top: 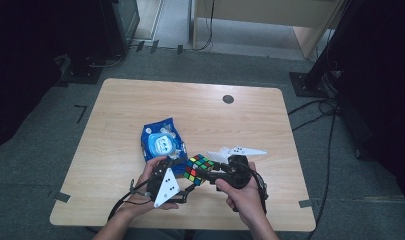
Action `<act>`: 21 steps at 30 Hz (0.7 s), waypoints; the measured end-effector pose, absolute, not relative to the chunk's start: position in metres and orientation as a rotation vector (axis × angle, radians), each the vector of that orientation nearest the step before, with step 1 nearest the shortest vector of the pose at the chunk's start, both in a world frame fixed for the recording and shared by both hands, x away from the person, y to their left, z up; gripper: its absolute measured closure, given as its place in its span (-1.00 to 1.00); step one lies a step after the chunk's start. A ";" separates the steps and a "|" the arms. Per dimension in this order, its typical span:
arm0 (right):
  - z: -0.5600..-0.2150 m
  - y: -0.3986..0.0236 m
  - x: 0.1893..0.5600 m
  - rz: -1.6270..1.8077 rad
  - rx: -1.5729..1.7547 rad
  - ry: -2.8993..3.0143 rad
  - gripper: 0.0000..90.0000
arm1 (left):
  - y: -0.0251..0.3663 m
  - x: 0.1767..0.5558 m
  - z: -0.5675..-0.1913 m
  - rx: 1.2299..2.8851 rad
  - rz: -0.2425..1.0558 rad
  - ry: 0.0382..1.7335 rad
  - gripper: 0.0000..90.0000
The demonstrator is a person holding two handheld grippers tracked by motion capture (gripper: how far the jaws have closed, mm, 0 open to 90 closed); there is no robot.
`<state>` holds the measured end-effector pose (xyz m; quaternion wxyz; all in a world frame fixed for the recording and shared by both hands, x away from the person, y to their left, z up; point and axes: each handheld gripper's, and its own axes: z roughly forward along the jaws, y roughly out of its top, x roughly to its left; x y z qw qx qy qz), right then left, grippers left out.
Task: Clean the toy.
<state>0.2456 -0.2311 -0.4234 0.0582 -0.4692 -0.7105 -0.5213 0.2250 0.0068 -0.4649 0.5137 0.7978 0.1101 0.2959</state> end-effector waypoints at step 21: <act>-0.429 -0.212 0.239 -1.583 -1.363 -2.235 -0.23 | 0.004 0.223 -0.468 1.930 0.728 0.236 -0.31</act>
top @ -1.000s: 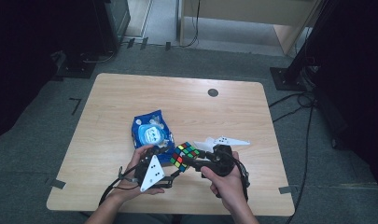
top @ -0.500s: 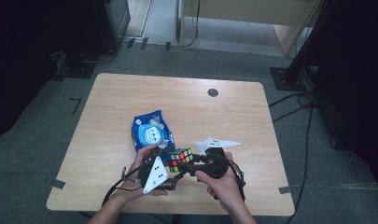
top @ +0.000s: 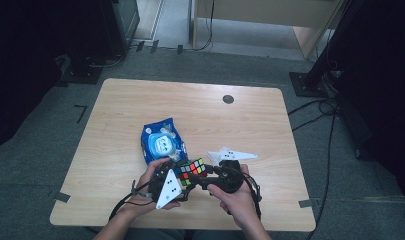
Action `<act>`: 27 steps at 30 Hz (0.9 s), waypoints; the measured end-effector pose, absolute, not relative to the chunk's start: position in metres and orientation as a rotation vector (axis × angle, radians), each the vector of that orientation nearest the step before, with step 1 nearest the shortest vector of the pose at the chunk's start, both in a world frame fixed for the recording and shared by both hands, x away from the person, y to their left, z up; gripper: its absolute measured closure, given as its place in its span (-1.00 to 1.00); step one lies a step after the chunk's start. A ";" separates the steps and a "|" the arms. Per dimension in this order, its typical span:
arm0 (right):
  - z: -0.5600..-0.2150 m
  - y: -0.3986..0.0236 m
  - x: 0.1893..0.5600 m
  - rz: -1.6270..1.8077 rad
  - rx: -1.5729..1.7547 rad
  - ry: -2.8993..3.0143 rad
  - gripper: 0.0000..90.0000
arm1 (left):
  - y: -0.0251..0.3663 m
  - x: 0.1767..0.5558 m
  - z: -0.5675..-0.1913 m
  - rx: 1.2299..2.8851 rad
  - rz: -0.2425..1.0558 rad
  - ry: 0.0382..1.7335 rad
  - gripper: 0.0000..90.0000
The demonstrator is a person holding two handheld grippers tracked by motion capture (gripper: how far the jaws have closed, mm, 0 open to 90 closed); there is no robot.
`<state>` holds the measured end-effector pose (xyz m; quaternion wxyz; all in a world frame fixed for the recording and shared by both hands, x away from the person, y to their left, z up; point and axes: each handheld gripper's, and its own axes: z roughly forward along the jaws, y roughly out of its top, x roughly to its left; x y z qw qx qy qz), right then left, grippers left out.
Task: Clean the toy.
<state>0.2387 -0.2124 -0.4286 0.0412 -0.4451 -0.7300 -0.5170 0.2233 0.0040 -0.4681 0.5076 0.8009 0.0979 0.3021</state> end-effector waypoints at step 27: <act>-0.453 -0.269 0.260 -1.645 -1.664 -2.534 -0.03 | 0.022 0.236 -0.463 1.903 0.720 0.356 -0.25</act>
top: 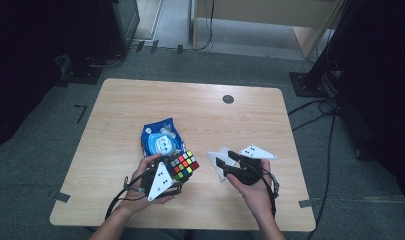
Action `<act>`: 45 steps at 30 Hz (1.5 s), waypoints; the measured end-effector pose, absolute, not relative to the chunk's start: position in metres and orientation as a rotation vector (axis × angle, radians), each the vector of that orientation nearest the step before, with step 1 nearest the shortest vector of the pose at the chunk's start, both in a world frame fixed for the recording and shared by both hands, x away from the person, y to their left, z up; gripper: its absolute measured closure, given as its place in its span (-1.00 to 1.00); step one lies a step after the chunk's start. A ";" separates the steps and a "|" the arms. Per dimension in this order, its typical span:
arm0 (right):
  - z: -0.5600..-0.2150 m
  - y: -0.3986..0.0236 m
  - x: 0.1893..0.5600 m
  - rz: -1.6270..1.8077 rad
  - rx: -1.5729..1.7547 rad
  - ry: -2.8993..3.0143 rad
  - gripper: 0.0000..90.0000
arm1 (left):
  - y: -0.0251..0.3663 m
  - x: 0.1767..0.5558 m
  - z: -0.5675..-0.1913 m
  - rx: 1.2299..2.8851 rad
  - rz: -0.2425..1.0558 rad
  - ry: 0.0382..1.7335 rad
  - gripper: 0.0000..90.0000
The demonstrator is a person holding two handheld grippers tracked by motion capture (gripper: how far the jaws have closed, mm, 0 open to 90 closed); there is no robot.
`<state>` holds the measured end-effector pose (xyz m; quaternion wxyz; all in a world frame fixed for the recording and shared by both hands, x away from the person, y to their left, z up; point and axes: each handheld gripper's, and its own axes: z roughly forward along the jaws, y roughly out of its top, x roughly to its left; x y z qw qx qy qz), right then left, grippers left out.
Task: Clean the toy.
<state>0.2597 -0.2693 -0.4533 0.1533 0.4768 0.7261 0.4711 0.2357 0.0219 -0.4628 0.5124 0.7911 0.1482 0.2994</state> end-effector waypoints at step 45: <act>-0.501 -0.274 0.266 1.117 1.345 1.977 0.95 | 0.024 0.238 -0.461 1.896 0.628 0.374 -0.25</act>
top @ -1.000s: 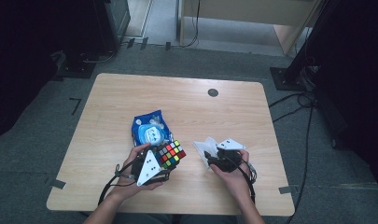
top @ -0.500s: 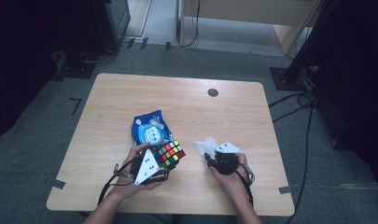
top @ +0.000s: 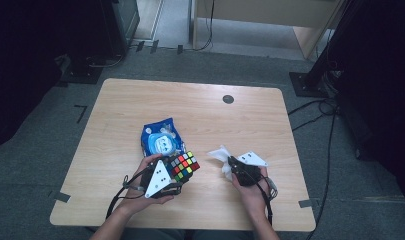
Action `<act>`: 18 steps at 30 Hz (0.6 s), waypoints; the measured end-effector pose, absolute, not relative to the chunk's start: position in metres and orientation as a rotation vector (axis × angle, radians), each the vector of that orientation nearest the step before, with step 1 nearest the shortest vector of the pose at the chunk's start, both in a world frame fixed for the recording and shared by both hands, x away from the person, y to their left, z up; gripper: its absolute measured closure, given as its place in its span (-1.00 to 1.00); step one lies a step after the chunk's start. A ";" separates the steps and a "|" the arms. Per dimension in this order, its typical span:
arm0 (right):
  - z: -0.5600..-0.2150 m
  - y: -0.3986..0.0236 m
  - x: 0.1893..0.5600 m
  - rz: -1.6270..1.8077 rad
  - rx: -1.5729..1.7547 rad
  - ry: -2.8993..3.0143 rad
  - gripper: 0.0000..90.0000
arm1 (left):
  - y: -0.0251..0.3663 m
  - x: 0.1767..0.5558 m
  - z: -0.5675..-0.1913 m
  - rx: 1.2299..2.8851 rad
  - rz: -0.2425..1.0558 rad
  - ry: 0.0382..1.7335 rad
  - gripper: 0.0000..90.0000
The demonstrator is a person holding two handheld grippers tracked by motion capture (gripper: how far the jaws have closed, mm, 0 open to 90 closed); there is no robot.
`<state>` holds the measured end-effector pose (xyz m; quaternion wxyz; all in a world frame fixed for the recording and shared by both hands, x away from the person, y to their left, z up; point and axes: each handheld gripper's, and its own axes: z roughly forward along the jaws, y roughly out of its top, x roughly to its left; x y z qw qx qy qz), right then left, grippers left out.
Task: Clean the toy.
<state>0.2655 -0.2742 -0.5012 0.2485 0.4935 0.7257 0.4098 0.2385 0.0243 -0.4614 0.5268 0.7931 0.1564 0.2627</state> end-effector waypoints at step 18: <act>-0.407 -0.198 0.196 1.694 0.895 1.988 0.95 | 0.011 0.231 -0.462 1.900 0.598 0.354 -0.25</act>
